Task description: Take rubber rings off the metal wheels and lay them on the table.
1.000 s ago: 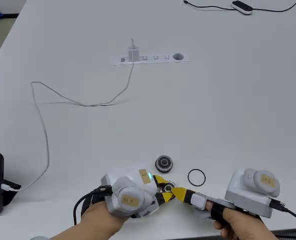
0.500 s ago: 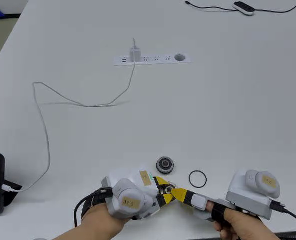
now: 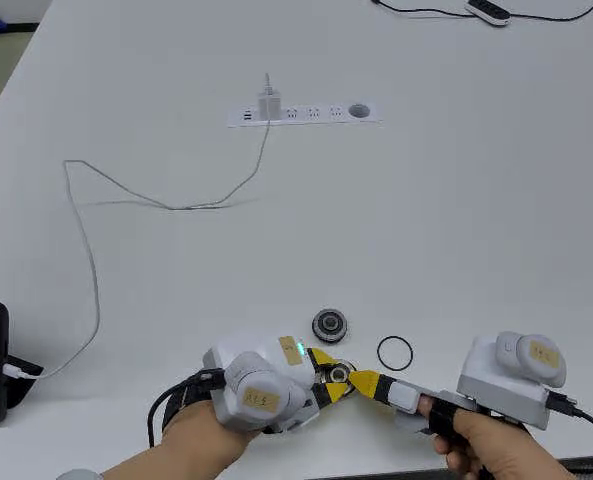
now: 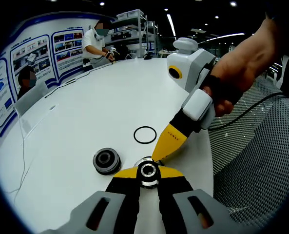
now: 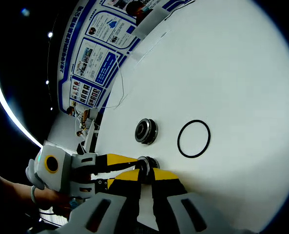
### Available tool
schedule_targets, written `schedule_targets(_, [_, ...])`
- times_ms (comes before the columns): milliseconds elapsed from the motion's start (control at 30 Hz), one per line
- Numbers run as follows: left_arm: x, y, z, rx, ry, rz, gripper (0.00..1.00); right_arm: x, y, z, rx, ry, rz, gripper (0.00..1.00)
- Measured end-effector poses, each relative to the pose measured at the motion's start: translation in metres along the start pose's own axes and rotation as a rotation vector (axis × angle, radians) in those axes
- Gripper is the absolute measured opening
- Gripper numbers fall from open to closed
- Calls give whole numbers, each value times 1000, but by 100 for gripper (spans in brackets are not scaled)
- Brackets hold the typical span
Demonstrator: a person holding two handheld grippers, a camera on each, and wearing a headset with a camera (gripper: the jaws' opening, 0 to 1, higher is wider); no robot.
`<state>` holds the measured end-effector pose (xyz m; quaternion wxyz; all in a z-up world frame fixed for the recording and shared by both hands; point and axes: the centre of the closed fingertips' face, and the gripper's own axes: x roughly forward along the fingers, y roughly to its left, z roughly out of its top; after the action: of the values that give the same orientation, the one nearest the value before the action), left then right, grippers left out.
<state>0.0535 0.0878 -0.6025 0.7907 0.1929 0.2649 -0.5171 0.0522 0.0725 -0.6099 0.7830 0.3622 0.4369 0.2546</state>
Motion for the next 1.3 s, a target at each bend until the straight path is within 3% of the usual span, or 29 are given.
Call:
schedule_targets(267, [0, 1, 0, 0, 0, 0, 13, 0, -2, 0, -20, 6, -11, 4])
schedule_targets(1300, [0, 1, 0, -1, -1, -3, 13, 0, 4, 1, -36, 6, -7, 2])
